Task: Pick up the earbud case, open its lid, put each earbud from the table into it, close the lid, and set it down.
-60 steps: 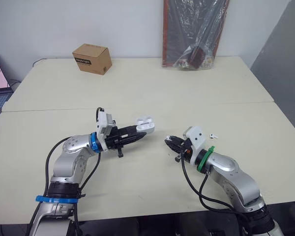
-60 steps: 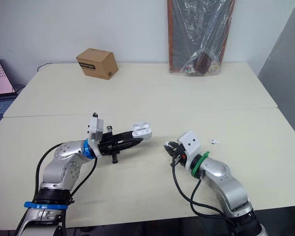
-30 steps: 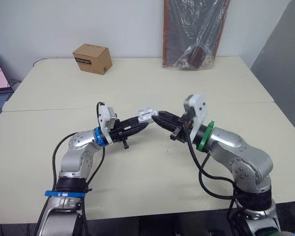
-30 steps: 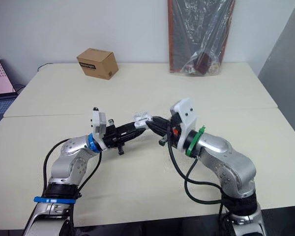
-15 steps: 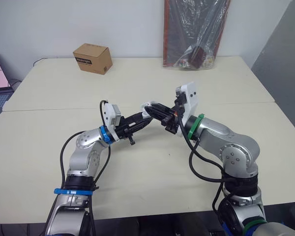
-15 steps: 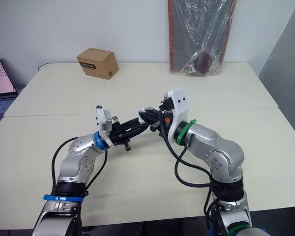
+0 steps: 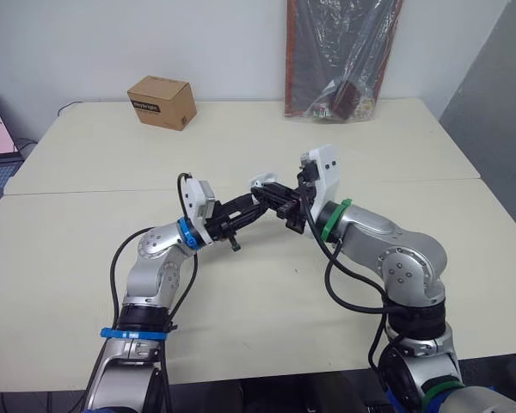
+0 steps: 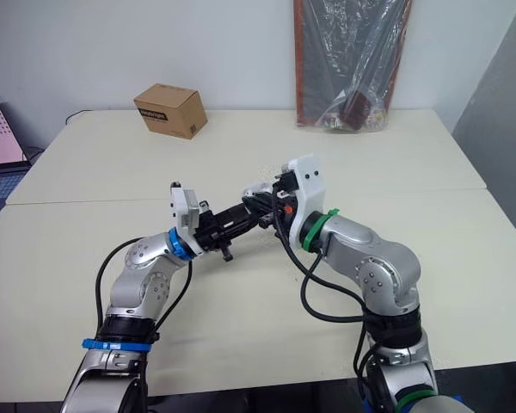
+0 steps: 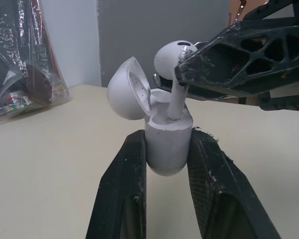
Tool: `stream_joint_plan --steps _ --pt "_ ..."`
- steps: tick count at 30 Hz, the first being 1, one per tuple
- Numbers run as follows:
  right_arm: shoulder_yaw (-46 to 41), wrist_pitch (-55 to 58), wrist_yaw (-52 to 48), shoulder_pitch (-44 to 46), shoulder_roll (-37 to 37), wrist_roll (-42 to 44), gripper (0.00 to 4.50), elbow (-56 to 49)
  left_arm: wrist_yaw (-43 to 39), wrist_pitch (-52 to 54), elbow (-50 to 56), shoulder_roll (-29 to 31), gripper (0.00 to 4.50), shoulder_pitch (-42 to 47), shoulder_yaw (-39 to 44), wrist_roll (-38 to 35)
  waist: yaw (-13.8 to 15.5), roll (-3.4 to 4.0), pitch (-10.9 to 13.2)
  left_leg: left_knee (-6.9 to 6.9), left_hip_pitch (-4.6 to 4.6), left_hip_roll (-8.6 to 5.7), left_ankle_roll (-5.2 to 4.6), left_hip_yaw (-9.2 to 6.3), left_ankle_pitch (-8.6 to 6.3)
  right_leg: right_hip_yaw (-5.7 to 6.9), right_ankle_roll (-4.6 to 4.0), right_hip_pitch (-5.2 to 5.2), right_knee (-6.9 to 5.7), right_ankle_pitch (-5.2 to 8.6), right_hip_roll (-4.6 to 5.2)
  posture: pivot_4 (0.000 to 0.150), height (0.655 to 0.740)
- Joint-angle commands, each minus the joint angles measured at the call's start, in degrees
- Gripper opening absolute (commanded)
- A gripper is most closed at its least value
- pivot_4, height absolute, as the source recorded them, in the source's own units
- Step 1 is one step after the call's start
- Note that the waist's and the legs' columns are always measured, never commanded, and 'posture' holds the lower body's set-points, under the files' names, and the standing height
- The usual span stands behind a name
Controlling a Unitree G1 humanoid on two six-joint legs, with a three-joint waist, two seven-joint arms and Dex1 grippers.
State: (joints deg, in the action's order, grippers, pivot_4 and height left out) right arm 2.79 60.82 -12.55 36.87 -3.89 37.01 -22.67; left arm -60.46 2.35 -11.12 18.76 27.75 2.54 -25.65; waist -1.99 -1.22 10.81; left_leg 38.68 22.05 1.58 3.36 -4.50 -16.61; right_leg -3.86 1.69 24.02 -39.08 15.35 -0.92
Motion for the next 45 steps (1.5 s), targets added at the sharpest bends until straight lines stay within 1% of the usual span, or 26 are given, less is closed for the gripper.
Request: stream_joint_plan --steps 1,8,14,22,28,32,34,36,39,45 --pt "0.2 -0.4 0.6 1.4 0.2 -0.4 0.41 -0.7 0.5 -0.7 3.1 -0.3 0.78 0.2 0.0 -0.6 0.0 0.00 0.0 0.00 0.00 0.00 0.00 0.00 0.00 0.00 0.00 0.00 0.00 0.00 0.00 0.150 0.7400" --pt "0.2 0.5 2.8 1.6 0.0 -0.7 0.41 -1.1 5.1 -2.3 5.2 -2.1 0.78 -0.4 0.7 0.2 0.0 0.00 0.0 -0.01 0.01 0.00 0.00 0.00 0.00 -0.02 0.00 0.00 0.01 0.00 0.01 0.150 0.7400" --pt "0.3 2.4 5.5 1.3 0.3 -0.8 0.41 -1.7 11.2 -6.2 7.5 -4.4 0.78 -1.6 0.4 3.9 0.1 0.00 0.0 -0.01 0.01 0.00 0.00 0.00 0.00 -0.02 0.00 0.00 0.01 0.00 0.00 0.150 0.7400" --pt "0.4 3.3 7.7 1.7 0.9 -1.3 0.41 -1.6 15.6 -10.6 9.7 -5.6 0.78 -3.5 -0.3 7.7 0.1 0.00 0.0 -0.02 0.01 0.00 0.00 0.00 0.00 -0.03 0.00 0.01 0.01 0.00 0.01 0.150 0.7400" --pt "1.1 3.5 7.9 1.7 1.2 -1.4 0.41 -1.9 19.6 -11.9 11.3 -6.2 0.78 -4.2 -0.5 10.0 0.1 0.00 0.0 -0.02 0.02 -0.01 0.00 0.00 0.00 -0.02 0.00 0.01 0.02 0.00 0.01 0.150 0.7400" --pt "1.3 4.1 7.6 1.6 0.9 -1.6 0.41 -2.2 20.3 -11.3 12.2 -6.2 0.78 -4.4 -0.9 9.3 0.1 0.00 0.0 -0.02 0.02 -0.01 0.00 0.00 0.00 -0.03 0.00 0.01 0.02 0.00 0.01 0.150 0.7400" --pt "1.7 4.0 7.5 1.7 0.4 -2.3 1.13 -2.4 20.2 -10.2 12.6 -5.9 0.78 -4.6 -1.0 8.6 0.1 0.00 0.0 -0.03 0.02 0.00 0.00 0.00 0.00 -0.02 0.00 0.01 0.02 0.00 0.00 0.150 0.7400" --pt "2.3 3.0 7.3 1.7 -0.2 -3.3 1.67 -2.8 20.1 -9.3 12.9 -5.6 0.78 -4.8 -1.1 8.1 0.0 0.00 0.0 -0.04 0.02 0.00 0.00 0.00 0.00 -0.02 0.00 0.01 0.02 0.00 0.00 0.150 0.7400" --pt "2.3 1.8 6.6 1.6 -0.9 -3.7 2.71 -3.2 20.0 -8.2 13.4 -5.3 0.78 -5.0 -1.3 7.6 0.0 0.00 0.0 -0.04 0.02 0.00 0.00 0.00 0.00 -0.01 0.00 0.01 0.02 0.00 0.00 0.150 0.7400" --pt "2.7 -0.1 5.3 1.5 -1.5 -3.8 2.71 -4.0 19.4 -7.2 13.7 -5.0 0.78 -5.2 -1.5 6.6 0.0 0.00 0.0 -0.04 0.02 0.00 0.00 0.00 0.00 -0.01 0.00 0.01 0.04 0.00 0.01 0.150 0.7400"
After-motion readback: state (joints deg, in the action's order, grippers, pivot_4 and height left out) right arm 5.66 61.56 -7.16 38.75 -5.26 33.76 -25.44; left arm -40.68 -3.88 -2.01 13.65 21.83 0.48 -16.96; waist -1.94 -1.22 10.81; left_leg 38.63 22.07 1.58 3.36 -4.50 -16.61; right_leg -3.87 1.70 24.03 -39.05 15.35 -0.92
